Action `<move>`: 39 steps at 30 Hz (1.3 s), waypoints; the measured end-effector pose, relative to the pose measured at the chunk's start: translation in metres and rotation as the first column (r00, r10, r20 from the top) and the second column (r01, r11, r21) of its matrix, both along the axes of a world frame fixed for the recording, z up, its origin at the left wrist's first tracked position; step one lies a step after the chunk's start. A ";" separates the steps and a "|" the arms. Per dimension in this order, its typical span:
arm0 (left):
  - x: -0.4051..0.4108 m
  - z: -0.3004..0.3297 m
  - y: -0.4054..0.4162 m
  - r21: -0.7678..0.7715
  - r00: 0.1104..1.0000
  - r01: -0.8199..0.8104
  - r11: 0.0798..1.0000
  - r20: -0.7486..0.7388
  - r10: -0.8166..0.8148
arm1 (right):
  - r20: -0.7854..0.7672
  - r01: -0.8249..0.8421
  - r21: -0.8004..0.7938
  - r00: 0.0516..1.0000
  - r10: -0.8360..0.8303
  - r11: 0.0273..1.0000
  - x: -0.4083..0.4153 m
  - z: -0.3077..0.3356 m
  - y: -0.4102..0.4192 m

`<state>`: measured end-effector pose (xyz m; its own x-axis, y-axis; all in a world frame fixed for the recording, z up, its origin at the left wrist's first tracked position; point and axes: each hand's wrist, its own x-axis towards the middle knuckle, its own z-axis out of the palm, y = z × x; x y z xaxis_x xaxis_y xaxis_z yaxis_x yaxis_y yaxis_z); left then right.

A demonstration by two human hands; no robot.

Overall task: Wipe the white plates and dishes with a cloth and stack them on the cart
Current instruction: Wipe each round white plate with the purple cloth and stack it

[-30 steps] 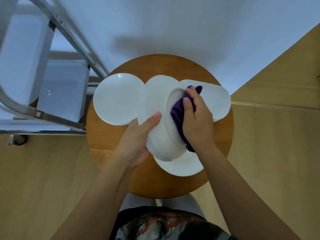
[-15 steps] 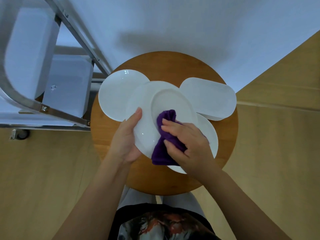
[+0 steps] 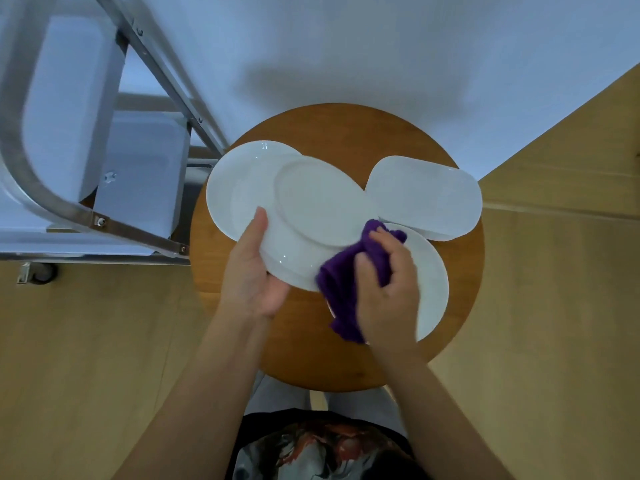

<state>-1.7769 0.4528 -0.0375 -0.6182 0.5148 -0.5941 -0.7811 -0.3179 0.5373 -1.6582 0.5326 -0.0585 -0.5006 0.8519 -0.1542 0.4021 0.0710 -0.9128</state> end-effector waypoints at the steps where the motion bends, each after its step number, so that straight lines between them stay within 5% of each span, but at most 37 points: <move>1: -0.003 0.000 0.002 -0.001 0.999 -0.025 1.000 0.027 0.025 | 0.000 -0.021 0.090 1.000 0.021 0.996 -0.005 0.002 -0.018; 5: -0.027 -0.001 -0.003 0.027 0.995 -0.097 0.995 0.028 0.096 | 0.000 -0.170 0.248 0.985 0.175 0.954 -0.006 -0.002 -0.052; 7: -0.042 0.000 -0.011 0.006 0.991 -0.128 0.992 -0.048 0.128 | 0.031 -0.186 0.074 0.982 0.184 0.980 -0.002 -0.005 -0.048; 10: -0.055 0.004 -0.027 -0.093 0.980 -0.089 0.992 -0.188 0.070 | 0.089 0.058 -0.203 0.995 -0.040 0.977 -0.007 -0.005 -0.025; 13: -0.054 0.009 -0.039 -0.385 0.889 0.086 0.919 -0.386 -0.245 | 0.086 0.166 -0.306 0.986 -0.146 0.938 -0.032 0.005 0.002; 15: -0.050 0.010 -0.044 -0.625 0.695 0.190 0.758 -0.460 -0.553 | 0.046 0.132 -0.397 0.991 -0.125 0.908 -0.054 0.014 0.013; 18: -0.044 0.007 -0.049 -0.797 0.217 0.281 0.535 -0.490 -0.844 | 0.024 -0.020 -0.375 0.999 0.032 0.927 -0.083 0.023 0.022; 21: -0.053 -0.005 -0.050 -0.904 -0.150 0.195 0.380 -0.411 -0.899 | 0.168 -0.133 -0.313 0.967 0.192 0.941 -0.094 0.020 0.029; 25: -0.078 -0.030 -0.049 -0.987 -0.524 -0.084 0.136 -0.072 -0.848 | 0.373 -0.208 -0.281 0.876 0.307 0.937 -0.102 -0.002 0.034; 39: -0.137 -0.121 -0.040 -0.981 -0.627 -0.188 0.035 0.093 -0.773 | 0.489 -0.057 -0.152 0.863 0.126 0.987 -0.154 -0.077 0.024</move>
